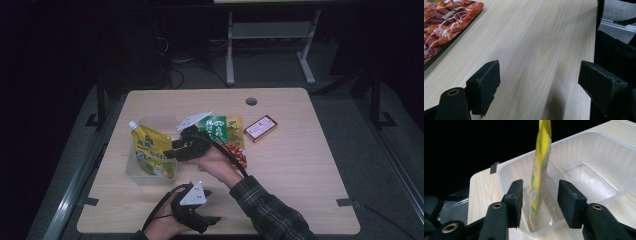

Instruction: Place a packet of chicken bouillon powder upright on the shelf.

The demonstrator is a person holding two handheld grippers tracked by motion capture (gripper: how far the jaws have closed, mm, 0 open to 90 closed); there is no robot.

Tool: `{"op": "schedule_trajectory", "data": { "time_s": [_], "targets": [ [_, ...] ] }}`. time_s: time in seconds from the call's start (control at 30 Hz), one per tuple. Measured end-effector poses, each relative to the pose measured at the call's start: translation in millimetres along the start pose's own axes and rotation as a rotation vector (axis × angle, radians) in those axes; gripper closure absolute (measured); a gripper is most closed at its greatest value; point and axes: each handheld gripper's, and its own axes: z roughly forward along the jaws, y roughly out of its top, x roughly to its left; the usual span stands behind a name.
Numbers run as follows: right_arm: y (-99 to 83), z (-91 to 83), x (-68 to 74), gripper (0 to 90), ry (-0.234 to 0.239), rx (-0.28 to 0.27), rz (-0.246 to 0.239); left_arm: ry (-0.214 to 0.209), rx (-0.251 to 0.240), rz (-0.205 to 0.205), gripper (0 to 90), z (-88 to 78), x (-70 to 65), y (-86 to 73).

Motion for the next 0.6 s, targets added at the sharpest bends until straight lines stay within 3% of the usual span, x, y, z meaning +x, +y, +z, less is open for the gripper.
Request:
{"op": "schedule_trajectory", "data": {
  "time_s": [0.3, 0.6],
  "targets": [
    [-13.1, -30.0, -11.1, 45.7, -0.037, -0.024, 0.008, 0.002, -0.004, -0.021, 17.4, 0.3, 4.8, -0.5],
    [-37.8, -60.4, -25.9, 42.5, -0.111, -0.023, 0.023, 0.009, -0.013, -0.037, 17.4, -0.5, 8.0, -0.9]
  ]
}}
